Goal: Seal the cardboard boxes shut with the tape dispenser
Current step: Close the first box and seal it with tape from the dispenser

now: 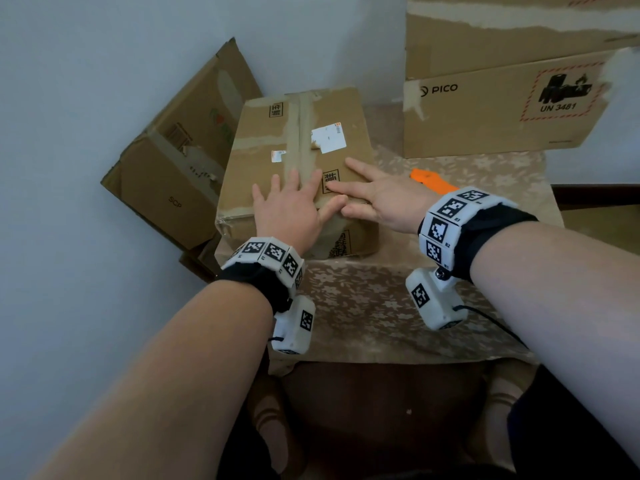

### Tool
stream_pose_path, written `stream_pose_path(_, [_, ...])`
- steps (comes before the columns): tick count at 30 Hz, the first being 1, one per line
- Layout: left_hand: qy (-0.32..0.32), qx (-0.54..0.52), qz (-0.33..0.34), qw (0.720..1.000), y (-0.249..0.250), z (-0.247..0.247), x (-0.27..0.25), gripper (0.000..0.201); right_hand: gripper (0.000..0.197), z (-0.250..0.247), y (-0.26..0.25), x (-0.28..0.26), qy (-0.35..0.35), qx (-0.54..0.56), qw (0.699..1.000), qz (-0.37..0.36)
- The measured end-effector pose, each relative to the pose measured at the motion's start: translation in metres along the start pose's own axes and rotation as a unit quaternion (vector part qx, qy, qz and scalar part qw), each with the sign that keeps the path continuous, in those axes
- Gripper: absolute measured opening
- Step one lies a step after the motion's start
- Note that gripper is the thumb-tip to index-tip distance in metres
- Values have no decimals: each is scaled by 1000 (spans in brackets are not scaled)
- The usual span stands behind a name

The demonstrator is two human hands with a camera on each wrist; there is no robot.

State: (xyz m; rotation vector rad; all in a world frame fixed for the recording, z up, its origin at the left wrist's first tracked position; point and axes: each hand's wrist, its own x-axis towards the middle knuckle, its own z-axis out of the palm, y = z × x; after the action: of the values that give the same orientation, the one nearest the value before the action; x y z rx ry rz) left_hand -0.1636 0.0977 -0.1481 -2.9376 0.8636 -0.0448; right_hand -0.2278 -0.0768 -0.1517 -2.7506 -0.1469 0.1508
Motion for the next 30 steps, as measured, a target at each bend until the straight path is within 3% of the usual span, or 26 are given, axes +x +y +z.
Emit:
stream_pose_path(10, [-4,14,23,1000,-1,1,2,86,70,4,5,1,8,-28,999,-14])
stream_pose_path(17, [-41,7,107,993,-17,-7,9,75,78,2,1,-2,4,-12,1000,2])
stream_pose_path(22, [-36,12,121,992,-15,-7,8,73,61,1,-5,-3,-12,-50,998,41])
stream_pose_path(30, [-78,8,146,986,-20,-17,7,70,60,-9,-28,-5,-23,-156,985,71])
